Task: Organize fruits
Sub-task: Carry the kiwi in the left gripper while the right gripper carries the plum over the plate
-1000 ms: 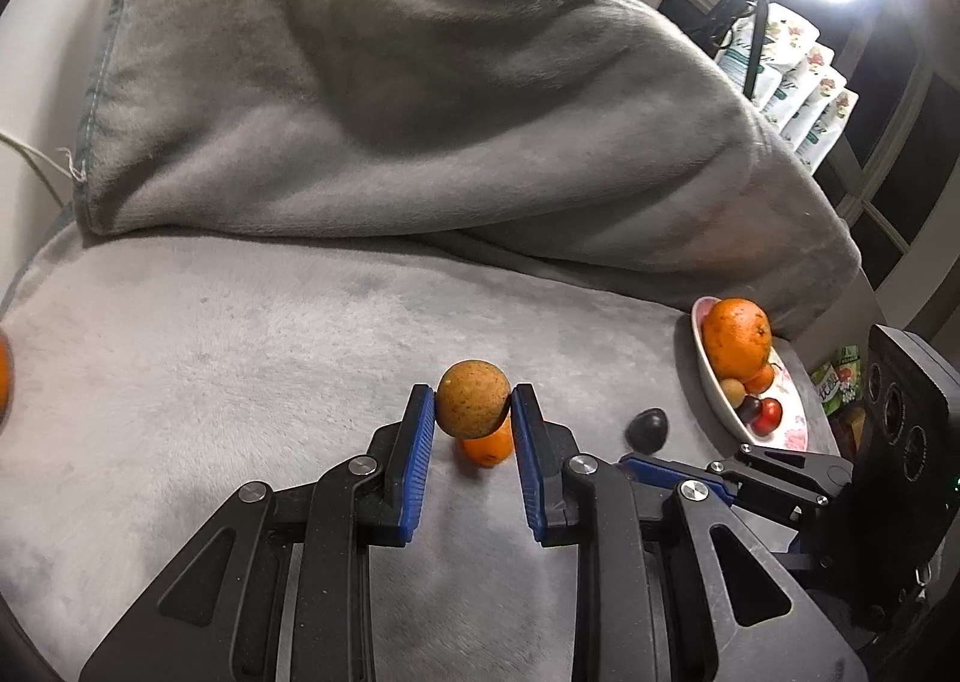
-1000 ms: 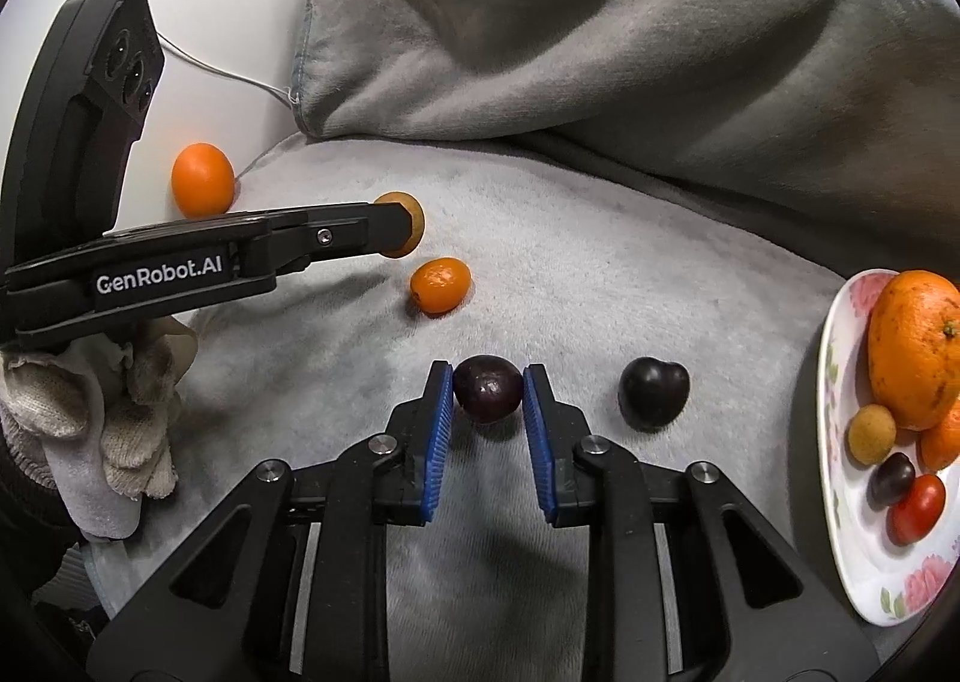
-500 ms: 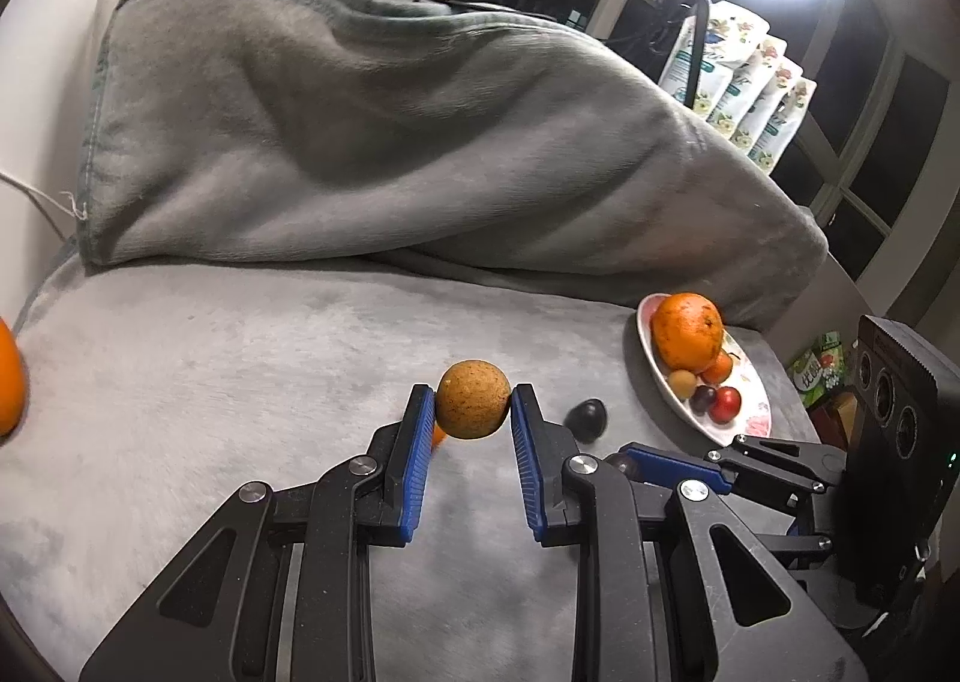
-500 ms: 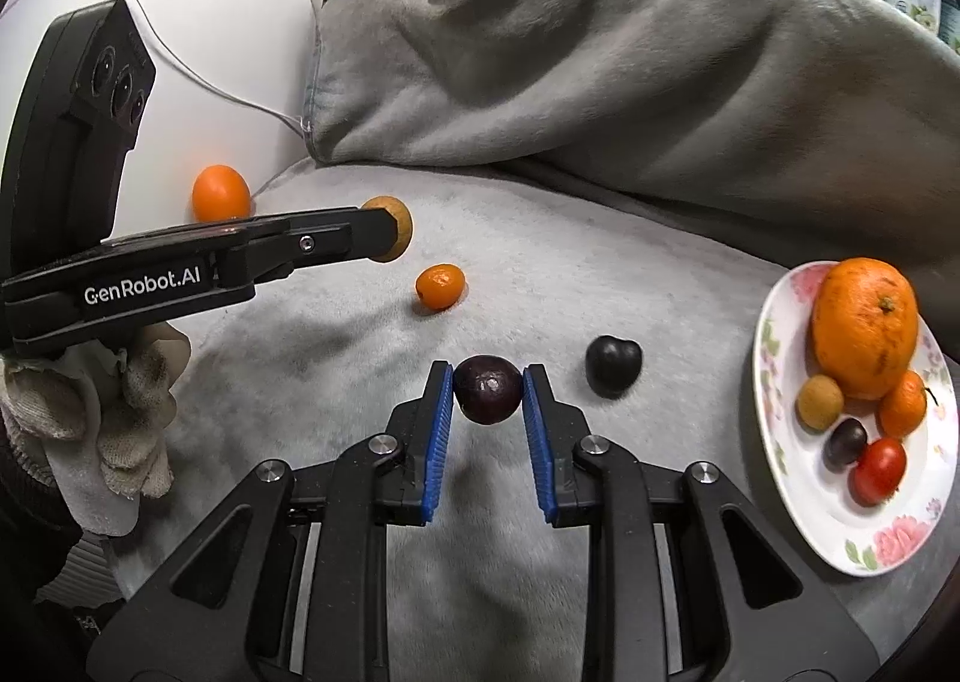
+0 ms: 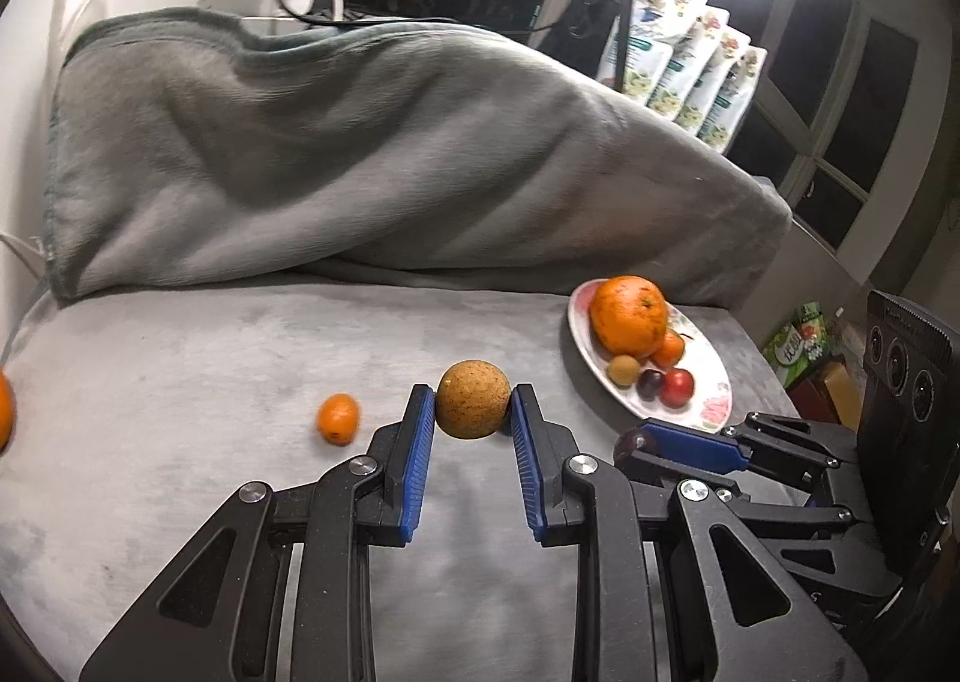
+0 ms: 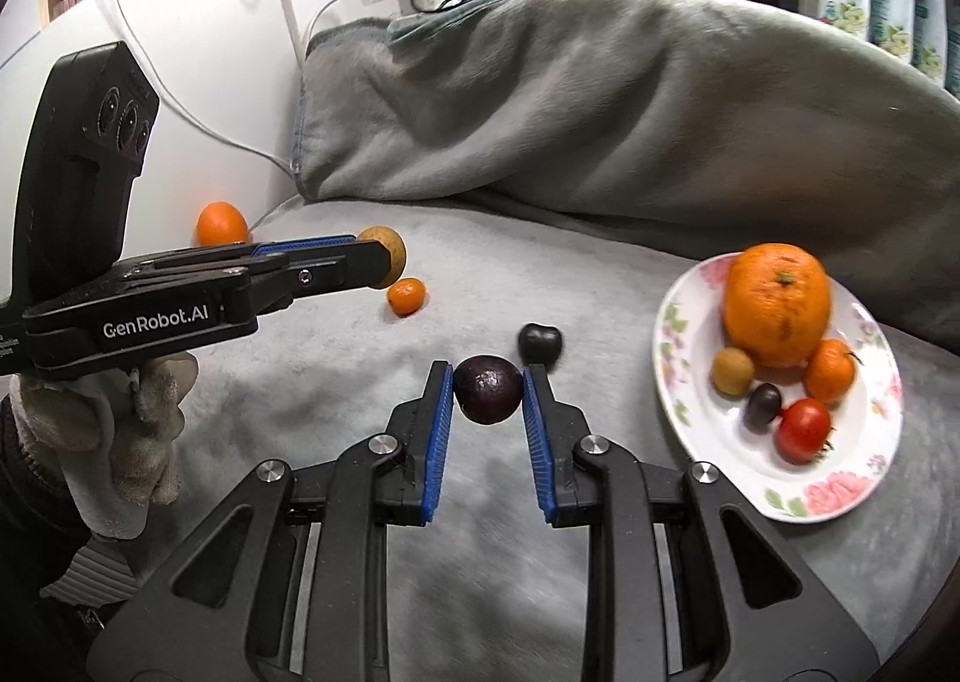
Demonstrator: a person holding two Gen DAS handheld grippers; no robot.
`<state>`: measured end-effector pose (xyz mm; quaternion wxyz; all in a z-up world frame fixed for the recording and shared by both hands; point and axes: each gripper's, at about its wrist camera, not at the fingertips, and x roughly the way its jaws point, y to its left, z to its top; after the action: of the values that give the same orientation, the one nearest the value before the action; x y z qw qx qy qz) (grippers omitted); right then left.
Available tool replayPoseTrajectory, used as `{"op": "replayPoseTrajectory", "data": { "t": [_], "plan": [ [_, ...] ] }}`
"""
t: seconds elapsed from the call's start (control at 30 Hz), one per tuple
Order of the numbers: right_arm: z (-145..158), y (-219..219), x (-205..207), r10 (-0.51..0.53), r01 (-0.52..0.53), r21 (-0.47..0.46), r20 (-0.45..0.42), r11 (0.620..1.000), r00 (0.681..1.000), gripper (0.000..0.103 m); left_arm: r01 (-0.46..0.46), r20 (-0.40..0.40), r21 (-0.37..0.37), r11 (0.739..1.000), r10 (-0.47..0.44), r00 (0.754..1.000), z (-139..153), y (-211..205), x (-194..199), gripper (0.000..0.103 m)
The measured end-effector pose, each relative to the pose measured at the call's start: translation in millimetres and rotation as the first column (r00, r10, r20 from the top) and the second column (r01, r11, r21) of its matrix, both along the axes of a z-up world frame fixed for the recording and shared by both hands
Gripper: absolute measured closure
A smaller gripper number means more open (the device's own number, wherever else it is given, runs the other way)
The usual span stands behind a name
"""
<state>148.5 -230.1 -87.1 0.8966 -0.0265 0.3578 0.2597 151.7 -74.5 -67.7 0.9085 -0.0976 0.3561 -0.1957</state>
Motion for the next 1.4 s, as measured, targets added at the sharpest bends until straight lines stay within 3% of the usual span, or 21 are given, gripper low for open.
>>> {"op": "replayPoseTrajectory", "data": {
  "t": [0.43, 0.87, 1.4],
  "plan": [
    [7, -69, -7, -0.123, 0.122, 0.023, 0.013, 0.992, 0.992, 0.078, 0.095, -0.005, 0.004, 0.996, -0.094, 0.996, 2, -51, 0, 0.078],
    [6, -143, 5, -0.273, 0.273, 0.042, 0.014, 0.961, 0.962, 0.078, 0.172, -0.032, 0.009, 0.985, -0.172, 0.985, -8, -97, 5, 0.079],
    [-13, -175, 27, -0.333, 0.334, 0.054, -0.034, 0.941, 0.942, 0.078, 0.22, -0.069, 0.03, 0.975, -0.218, 0.974, -20, -132, 18, 0.079]
  ]
}}
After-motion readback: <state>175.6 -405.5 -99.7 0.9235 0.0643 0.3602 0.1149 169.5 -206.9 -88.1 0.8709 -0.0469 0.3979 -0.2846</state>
